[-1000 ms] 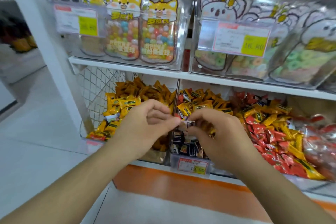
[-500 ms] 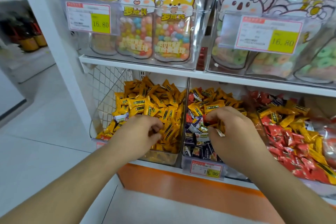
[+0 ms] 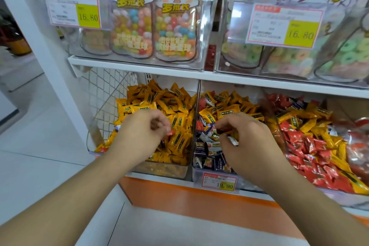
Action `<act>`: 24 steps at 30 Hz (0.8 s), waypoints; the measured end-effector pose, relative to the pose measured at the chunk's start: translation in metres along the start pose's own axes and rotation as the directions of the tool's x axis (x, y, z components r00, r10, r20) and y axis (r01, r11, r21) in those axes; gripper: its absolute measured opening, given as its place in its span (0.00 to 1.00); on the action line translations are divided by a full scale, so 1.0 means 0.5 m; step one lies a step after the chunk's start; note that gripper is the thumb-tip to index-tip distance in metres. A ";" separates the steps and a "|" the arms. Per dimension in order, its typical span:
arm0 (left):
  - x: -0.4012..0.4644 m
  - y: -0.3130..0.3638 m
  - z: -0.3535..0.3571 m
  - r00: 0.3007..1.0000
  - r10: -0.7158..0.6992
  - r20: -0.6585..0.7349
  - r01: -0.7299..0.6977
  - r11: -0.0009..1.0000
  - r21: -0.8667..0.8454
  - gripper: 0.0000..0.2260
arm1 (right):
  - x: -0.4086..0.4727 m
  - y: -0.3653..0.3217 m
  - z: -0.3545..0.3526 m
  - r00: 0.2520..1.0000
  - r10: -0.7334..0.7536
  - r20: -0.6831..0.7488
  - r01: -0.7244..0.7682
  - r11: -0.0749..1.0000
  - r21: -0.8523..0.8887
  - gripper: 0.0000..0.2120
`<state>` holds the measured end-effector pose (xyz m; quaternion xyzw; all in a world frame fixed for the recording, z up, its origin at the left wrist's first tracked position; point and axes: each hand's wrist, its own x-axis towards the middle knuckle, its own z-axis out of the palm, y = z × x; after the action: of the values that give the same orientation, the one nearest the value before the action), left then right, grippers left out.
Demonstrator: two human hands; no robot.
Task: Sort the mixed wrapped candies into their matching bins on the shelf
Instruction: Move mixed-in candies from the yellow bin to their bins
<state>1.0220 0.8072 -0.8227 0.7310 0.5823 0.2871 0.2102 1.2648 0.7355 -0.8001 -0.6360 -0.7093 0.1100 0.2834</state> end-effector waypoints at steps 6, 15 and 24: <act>-0.053 0.124 -0.018 0.998 -0.060 0.029 0.066 0.843 -0.533 0.03 | -0.025 -0.054 -0.007 0.998 -0.057 0.038 0.045 0.965 0.259 0.13; -0.077 0.196 0.024 0.980 -0.014 0.201 0.134 0.788 -0.601 0.05 | -0.066 0.034 -0.114 0.979 0.112 -0.168 -0.096 0.990 0.103 0.08; -0.072 0.197 0.030 0.990 0.017 0.137 0.054 0.864 -0.500 0.07 | -0.080 0.151 -0.188 0.916 0.349 -0.195 -0.384 0.904 -0.185 0.15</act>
<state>1.0984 0.7495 -0.7770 0.6632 0.4788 0.3760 0.4353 1.3804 0.6903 -0.7729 -0.7923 -0.5598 0.0317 0.2406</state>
